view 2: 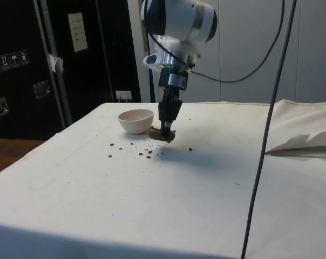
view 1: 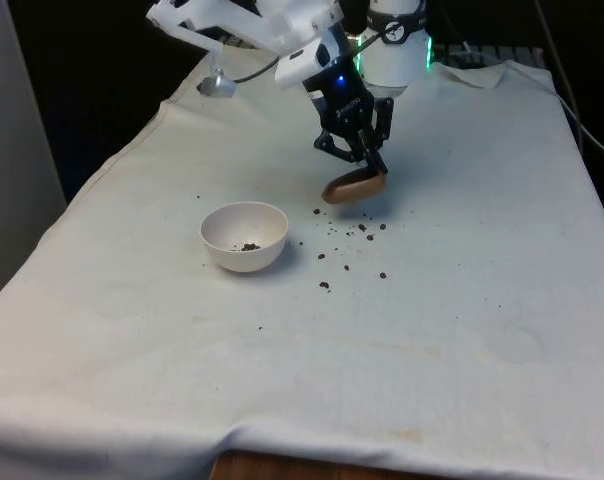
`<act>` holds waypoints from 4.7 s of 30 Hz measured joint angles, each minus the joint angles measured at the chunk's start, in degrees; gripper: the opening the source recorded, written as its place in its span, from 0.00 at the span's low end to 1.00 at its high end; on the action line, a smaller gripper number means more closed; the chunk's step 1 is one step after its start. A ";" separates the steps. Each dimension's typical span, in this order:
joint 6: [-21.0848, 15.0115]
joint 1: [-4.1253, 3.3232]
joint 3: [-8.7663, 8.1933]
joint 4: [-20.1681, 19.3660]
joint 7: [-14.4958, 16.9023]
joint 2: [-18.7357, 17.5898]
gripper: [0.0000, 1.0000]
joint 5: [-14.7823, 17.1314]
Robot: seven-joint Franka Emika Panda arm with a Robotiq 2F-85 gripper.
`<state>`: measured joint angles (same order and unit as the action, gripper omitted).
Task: Pour the coffee beans from the cup into the bowl.
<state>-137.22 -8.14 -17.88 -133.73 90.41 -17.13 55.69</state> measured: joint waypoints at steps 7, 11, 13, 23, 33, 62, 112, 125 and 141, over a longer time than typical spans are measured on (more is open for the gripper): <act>-3.67 0.23 1.03 -0.46 0.00 -0.06 0.00 0.00; -5.33 0.29 1.43 -0.80 0.00 -0.06 0.00 -0.11; -6.13 0.29 1.60 -1.03 -0.06 -0.06 0.00 -0.29; -9.40 0.34 2.06 -1.83 -0.69 -0.06 0.00 -1.72; -13.24 0.34 2.69 -2.81 -0.86 -0.06 0.00 -2.23; -24.41 0.34 4.58 -4.53 -1.38 -0.97 0.00 -4.24; -35.01 0.52 9.00 -6.99 -5.27 -0.06 1.00 -7.45; -35.01 0.69 8.94 -6.07 -11.75 0.17 1.00 -14.27; -34.66 1.03 8.94 -5.90 -17.70 2.01 1.00 -20.91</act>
<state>-171.89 -7.10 -8.94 -139.63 72.71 -15.13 34.78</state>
